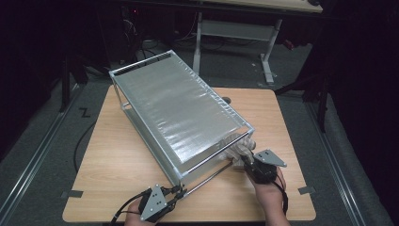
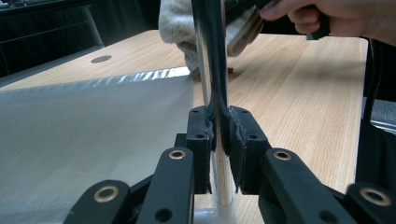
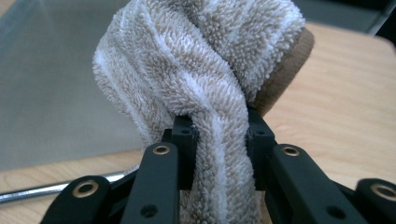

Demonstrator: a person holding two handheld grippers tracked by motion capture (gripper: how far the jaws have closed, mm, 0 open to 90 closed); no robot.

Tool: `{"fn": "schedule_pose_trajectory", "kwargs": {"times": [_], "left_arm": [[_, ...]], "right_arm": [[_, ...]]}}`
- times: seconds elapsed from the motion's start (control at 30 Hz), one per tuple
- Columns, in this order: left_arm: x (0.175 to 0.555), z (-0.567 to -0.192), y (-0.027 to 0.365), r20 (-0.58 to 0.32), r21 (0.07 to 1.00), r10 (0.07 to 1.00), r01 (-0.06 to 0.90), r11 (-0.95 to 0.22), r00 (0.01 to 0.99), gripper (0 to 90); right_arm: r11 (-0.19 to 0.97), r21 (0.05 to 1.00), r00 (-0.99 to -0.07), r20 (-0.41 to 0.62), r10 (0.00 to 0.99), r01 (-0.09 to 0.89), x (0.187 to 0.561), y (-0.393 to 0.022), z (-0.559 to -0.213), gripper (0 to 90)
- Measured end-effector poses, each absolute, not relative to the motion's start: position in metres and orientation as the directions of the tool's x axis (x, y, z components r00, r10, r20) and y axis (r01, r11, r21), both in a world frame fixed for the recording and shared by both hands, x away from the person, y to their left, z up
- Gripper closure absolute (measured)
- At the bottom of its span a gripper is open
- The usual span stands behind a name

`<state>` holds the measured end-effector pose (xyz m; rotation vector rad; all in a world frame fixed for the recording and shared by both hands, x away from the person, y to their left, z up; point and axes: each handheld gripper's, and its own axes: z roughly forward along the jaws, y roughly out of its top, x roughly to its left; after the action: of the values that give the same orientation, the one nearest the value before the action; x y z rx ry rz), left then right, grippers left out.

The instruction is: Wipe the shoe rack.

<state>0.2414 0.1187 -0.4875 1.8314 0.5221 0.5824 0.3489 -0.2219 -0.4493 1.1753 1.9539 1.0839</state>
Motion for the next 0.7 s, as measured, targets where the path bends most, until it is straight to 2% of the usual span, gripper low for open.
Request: {"fn": "schedule_pose_trajectory", "kwargs": {"times": [0.37, 0.7], "left_arm": [[0.242, -0.487, 0.119, 0.146, 0.946, 0.603, 0.068, -0.316, 0.784, 78.9], [0.241, -0.488, 0.118, 0.148, 0.946, 0.604, 0.066, -0.317, 0.783, 78.9]], "right_arm": [[0.227, 0.928, -0.391, -0.098, 0.915, 0.297, 0.338, -0.222, -0.419, 71.6], [0.233, 0.914, -0.385, -0.094, 0.918, 0.333, 0.342, -0.223, -0.424, 71.7]]}}
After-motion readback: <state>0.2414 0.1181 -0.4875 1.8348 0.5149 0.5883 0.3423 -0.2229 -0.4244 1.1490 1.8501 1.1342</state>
